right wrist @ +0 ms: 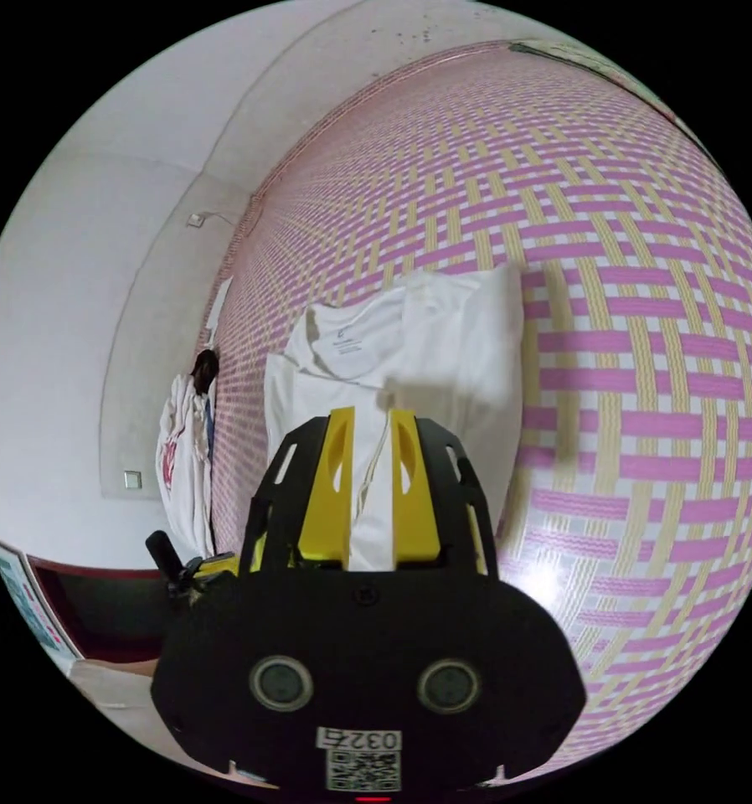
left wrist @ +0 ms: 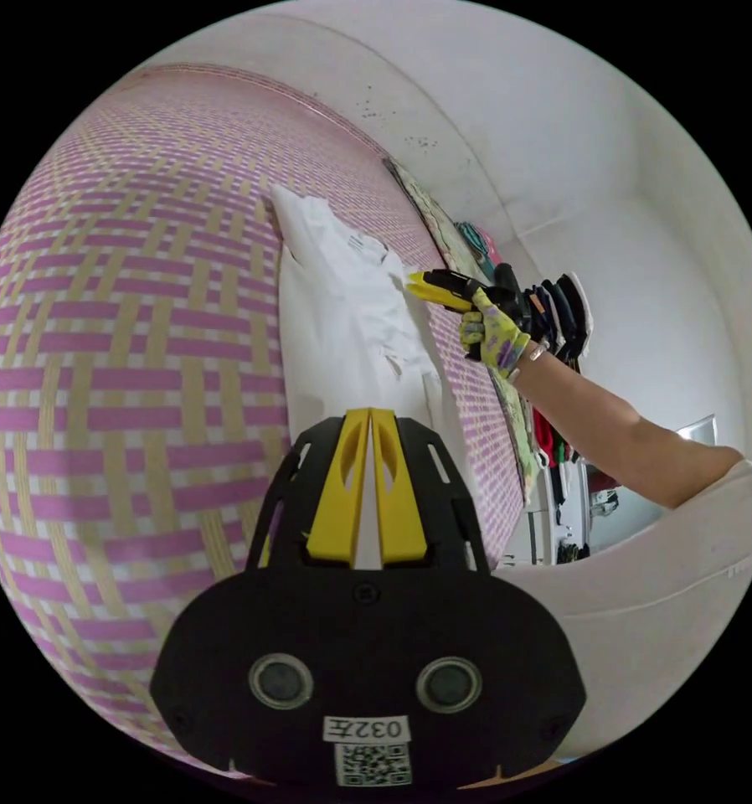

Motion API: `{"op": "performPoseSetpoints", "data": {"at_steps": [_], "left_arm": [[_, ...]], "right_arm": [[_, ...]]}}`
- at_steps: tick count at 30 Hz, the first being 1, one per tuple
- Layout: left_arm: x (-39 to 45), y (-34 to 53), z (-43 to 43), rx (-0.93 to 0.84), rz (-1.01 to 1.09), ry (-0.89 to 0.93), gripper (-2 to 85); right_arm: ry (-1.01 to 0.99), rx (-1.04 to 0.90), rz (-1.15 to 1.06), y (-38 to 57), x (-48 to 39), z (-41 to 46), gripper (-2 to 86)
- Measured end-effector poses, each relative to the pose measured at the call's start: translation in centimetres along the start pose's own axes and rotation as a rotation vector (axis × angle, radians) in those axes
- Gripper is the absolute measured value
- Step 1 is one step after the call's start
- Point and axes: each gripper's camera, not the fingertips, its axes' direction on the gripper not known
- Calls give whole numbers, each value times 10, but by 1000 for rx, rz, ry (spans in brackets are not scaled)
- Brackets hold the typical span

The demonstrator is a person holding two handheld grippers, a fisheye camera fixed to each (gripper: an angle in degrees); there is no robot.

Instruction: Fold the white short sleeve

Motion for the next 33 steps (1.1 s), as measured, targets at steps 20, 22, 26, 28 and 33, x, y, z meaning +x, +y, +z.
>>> {"op": "performPoseSetpoints", "data": {"at_steps": [20,22,26,28,33], "left_arm": [[-166,-177,145,105,-100,1,-9],[-177,-190,162,92,-119,-5,-9],[-190,-220,186,107,-107,-16,-9],[-195,-234,196,112,-99,-18,-8],[-210,-272,245,38,-108,-24,-9]], "right_arm": [[157,-95,-339,-39,-15,27,12],[125,-68,-345,-38,-22,18,2],[-25,28,-374,-21,-66,-40,-6],[-34,99,-350,-10,-70,-65,-8],[-25,43,-230,-17,-23,-41,-5]]}}
